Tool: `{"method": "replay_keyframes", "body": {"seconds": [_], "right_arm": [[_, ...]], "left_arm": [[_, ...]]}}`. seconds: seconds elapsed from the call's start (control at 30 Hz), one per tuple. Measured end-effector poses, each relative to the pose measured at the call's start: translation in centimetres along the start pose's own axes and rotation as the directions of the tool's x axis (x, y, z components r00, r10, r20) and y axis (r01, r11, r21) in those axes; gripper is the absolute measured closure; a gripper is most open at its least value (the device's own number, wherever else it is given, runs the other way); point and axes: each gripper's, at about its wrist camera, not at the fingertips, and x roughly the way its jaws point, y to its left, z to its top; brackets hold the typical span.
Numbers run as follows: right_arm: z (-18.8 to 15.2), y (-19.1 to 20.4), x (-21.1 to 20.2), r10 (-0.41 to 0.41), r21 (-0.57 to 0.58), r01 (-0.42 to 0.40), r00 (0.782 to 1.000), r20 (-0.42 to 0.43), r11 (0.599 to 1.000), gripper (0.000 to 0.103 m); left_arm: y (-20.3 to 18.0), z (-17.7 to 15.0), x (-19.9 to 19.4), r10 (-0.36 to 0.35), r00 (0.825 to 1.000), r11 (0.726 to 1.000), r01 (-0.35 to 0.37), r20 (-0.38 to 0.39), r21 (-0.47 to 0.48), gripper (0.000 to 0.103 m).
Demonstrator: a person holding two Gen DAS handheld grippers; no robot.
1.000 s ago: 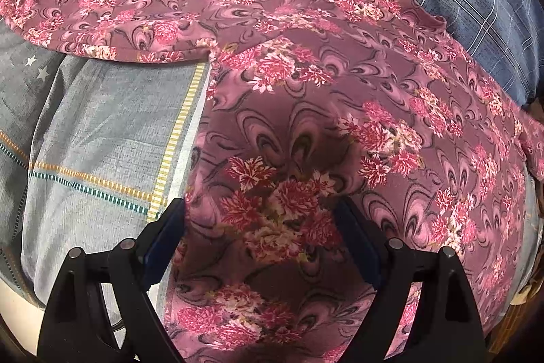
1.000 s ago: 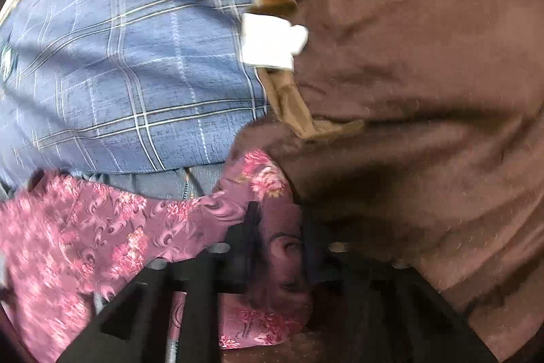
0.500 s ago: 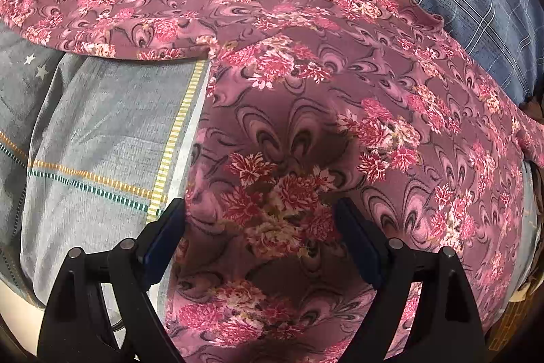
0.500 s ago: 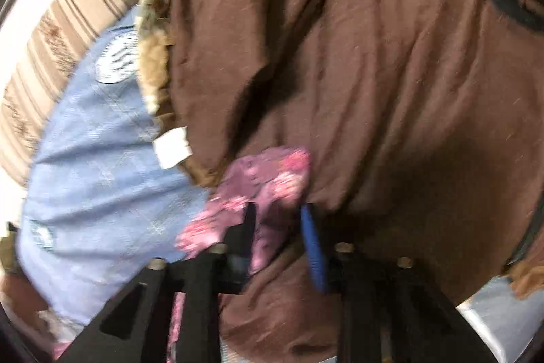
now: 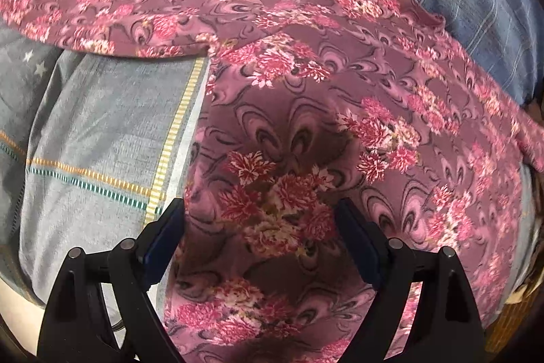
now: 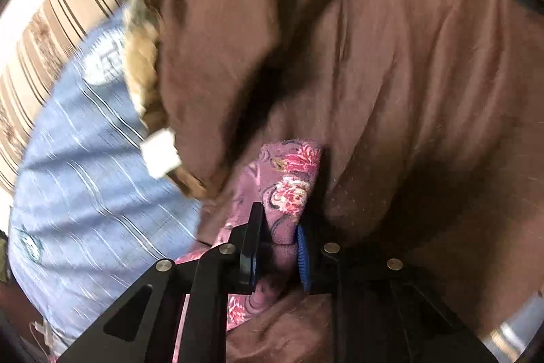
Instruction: Fold small clothes
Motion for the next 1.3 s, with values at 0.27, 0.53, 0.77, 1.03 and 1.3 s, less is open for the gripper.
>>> {"method": "replay_keyframes", "body": {"seconds": [0.27,0.53,0.77,1.03,1.3], "right_arm": [[-3.0,6.9,-3.9,0.116,-0.096,-0.117,0.993,-0.013,0.989,0.085],[-11.3,18.9,-2.1,0.283,-0.162,-0.310,0.944,-0.172,0.937,0.085],[-19.6,29.1,1.3,0.366,-0.164,-0.430,0.876,-0.314,0.888,0.085],[-29.5,38.1,3.8,0.363,-0.230,-0.498,0.817,-0.447,0.836,0.086],[-39.0,40.6,5.3,0.308,-0.217,-0.545,0.710,-0.633,0.810,0.072]], "left_arm": [[0.3,-0.1,-0.2,-0.043,0.999,0.999,0.043,0.018,0.013,0.015],[2.2,-0.2,-0.8,-0.156,0.988,0.988,0.156,0.010,-0.017,0.015],[3.3,-0.7,-1.1,-0.204,0.979,0.979,0.204,0.010,-0.011,0.015],[4.8,-1.1,-1.9,-0.253,0.967,0.967,0.253,0.008,-0.003,0.015],[8.5,-0.6,-3.4,-0.261,0.963,0.960,0.266,0.069,-0.084,0.015]]}}
